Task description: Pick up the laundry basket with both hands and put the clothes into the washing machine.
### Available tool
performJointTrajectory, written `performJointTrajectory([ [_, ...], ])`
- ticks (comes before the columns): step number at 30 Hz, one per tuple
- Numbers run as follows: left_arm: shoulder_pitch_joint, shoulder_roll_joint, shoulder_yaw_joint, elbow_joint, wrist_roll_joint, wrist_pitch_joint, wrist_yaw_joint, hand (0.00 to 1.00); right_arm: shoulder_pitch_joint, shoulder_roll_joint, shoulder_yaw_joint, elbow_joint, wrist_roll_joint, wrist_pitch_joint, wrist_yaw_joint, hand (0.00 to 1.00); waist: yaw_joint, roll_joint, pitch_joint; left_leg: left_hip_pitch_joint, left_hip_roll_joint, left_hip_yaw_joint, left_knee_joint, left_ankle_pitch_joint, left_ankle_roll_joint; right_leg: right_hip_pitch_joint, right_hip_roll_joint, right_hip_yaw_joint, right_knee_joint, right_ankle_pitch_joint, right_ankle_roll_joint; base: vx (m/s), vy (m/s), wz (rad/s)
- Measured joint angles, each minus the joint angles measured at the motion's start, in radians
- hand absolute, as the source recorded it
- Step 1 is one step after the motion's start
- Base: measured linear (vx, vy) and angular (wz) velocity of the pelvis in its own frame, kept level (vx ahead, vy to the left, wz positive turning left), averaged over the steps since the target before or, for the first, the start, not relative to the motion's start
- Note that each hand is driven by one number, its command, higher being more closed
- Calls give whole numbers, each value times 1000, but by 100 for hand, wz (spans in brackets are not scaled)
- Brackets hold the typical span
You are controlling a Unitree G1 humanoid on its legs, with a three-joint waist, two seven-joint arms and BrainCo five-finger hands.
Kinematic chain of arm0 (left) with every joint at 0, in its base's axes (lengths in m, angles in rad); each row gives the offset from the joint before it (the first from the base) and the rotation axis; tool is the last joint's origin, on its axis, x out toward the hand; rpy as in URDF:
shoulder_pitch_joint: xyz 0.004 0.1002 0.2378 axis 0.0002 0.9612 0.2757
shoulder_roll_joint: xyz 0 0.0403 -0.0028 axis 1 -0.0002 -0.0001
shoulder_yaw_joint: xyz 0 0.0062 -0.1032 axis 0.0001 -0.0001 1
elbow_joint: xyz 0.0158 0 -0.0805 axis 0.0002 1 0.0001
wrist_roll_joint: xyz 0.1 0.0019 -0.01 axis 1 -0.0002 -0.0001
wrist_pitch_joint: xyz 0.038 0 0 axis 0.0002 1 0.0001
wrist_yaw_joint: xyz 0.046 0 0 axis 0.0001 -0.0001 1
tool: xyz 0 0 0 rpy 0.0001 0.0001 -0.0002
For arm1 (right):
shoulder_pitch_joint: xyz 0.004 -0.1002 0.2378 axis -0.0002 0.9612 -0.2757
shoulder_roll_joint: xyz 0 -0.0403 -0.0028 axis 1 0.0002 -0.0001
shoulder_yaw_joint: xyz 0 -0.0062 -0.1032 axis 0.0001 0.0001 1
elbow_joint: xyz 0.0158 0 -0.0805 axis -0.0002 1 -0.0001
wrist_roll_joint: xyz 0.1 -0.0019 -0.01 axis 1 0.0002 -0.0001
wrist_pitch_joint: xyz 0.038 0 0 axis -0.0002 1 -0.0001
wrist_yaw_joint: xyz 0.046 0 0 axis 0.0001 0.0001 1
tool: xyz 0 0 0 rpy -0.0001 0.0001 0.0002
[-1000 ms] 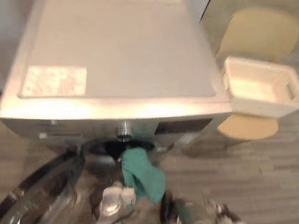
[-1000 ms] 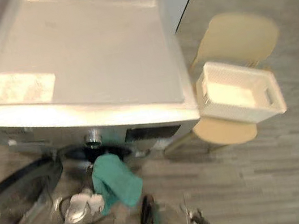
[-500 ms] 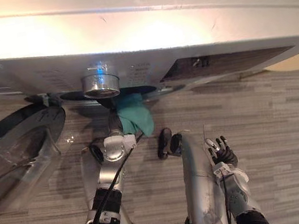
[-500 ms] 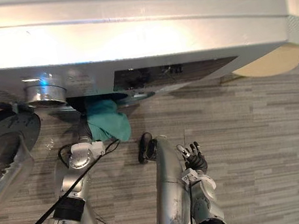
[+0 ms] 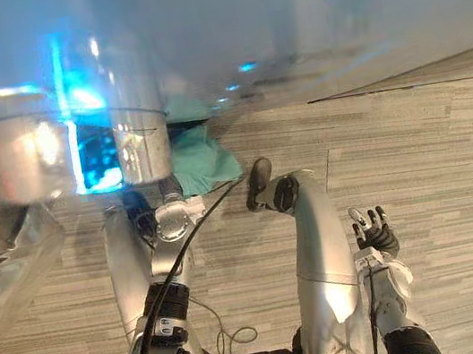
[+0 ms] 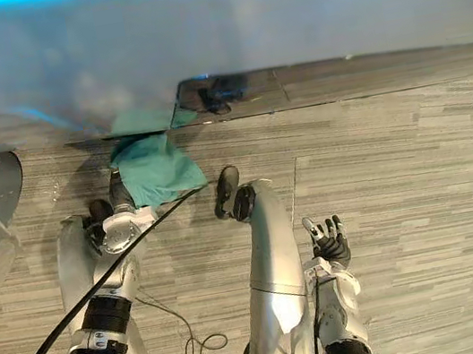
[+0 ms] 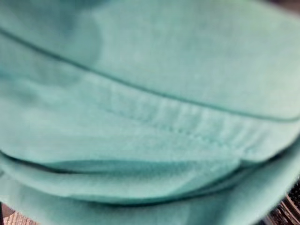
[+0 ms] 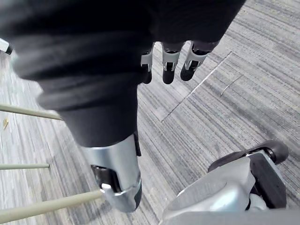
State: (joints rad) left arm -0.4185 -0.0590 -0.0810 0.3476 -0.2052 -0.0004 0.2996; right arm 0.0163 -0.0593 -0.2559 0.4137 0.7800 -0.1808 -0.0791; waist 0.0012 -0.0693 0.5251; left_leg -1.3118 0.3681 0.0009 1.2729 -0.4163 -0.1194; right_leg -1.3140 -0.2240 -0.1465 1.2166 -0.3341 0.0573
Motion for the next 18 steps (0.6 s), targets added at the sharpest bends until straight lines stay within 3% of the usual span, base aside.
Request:
performJointTrajectory([
  [5,-86,-2,-30,162,-81,-10,-1,100,-3,-2,9,46,1,2,-36,0,-3,-1,1,-18,-1,0,23,-10,3,-27,0,12,21,-5,8,-34,-8,-2],
  [8,-187,7,-18,285,-215,-9,0,100,-16,-22,36,82,4,20,-37,0,-16,-4,-5,-36,10,6,50,-23,4,-49,14,31,27,-1,9,-72,15,-18],
  [13,-476,146,90,379,-464,-13,-2,100,-61,-30,101,71,4,37,-30,0,-61,-47,2,-78,33,38,70,-38,0,-119,67,81,-13,27,5,-73,28,-39],
  [15,-550,187,109,428,-532,-1,-9,100,-76,-29,95,72,4,36,-29,0,-71,-54,12,-113,45,36,59,-35,4,-153,78,78,6,34,-2,-97,19,-38],
  [16,-575,195,132,425,-593,-4,-15,100,-73,-21,95,77,5,34,-29,0,-87,-60,20,-143,42,48,70,-32,2,-137,74,78,23,7,3,-28,-29,-8],
  [18,-628,223,139,429,-651,-2,-14,100,-82,-20,94,71,6,36,-21,0,-92,-54,24,-182,37,53,111,-27,12,-199,85,74,18,12,-22,-25,19,-36],
])
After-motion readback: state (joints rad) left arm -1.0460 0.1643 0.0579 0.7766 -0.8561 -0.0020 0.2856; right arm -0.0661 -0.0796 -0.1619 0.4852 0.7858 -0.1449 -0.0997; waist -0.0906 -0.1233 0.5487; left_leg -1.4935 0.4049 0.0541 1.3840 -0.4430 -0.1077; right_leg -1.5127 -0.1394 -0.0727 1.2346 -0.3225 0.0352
